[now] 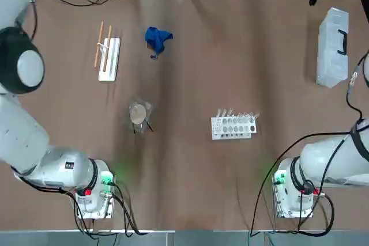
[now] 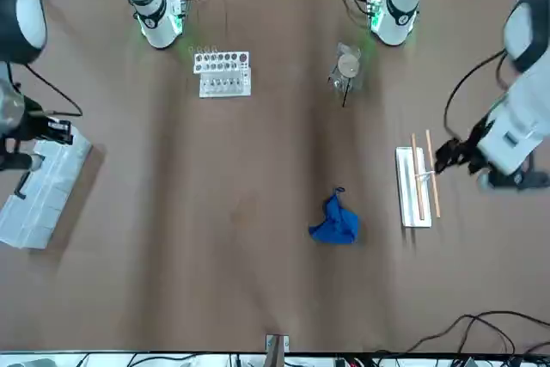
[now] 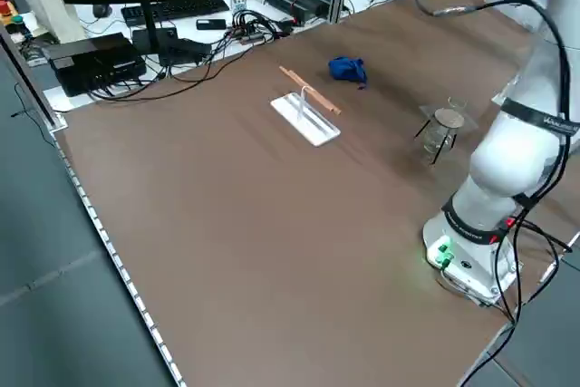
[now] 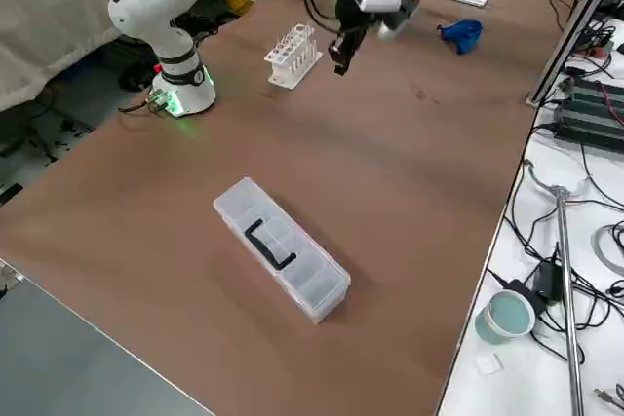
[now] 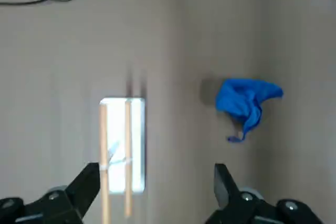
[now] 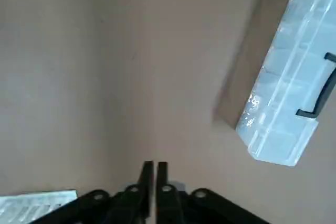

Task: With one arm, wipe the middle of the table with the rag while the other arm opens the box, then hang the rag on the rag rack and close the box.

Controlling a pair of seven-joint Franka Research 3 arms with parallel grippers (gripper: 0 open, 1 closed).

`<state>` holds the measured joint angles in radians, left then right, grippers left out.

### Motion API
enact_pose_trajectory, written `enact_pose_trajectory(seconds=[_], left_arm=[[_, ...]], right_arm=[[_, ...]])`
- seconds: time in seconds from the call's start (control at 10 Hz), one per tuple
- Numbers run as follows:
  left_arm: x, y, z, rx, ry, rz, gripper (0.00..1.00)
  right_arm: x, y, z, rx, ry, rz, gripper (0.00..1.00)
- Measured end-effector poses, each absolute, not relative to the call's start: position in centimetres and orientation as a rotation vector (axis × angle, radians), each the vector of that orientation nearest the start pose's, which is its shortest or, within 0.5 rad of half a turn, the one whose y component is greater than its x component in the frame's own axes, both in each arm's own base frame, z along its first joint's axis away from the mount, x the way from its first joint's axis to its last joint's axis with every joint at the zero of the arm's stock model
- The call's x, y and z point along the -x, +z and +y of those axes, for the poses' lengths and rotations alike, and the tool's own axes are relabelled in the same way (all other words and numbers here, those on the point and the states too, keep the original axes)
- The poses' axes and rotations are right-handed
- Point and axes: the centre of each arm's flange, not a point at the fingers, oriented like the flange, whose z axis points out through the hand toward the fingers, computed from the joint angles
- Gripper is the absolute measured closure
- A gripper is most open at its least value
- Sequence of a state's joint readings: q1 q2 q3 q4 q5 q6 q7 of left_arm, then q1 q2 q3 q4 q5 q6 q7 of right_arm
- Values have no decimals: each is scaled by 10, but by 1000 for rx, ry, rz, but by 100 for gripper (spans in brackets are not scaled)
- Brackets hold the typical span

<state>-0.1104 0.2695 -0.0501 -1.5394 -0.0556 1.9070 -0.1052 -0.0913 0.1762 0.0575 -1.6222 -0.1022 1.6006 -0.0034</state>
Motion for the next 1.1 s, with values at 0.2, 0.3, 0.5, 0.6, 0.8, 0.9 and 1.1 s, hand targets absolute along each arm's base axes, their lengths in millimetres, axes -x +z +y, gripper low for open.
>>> enact_pose_trajectory(seconds=[0.2, 0.3, 0.5, 0.6, 0.8, 0.9, 1.1], left_arm=[[-663, 427, -171, 3226, -91, 72, 3], [-668, 381, -208, 3232, -82, 42, 3], [-671, 300, -253, 3239, -71, -3, 3], [-670, 266, -265, 3238, -59, -7, 3], [-674, 218, -273, 3251, -124, -26, 5], [-677, 204, -272, 3258, -168, -34, 11], [-679, 187, -277, 3262, -187, -28, 36]], right_arm=[[-609, 450, -24, 3286, 450, -1, 99], [-617, 424, -23, 3300, 480, -8, 99], [-633, 368, -39, 3392, 528, -59, 99], [-640, 340, -47, 3452, 550, -90, 99], [-648, 294, -67, 3589, 578, -96, 99], [-651, 280, -79, 3628, 568, -99, 99], [-652, 261, -127, 3670, 519, -72, 99]])
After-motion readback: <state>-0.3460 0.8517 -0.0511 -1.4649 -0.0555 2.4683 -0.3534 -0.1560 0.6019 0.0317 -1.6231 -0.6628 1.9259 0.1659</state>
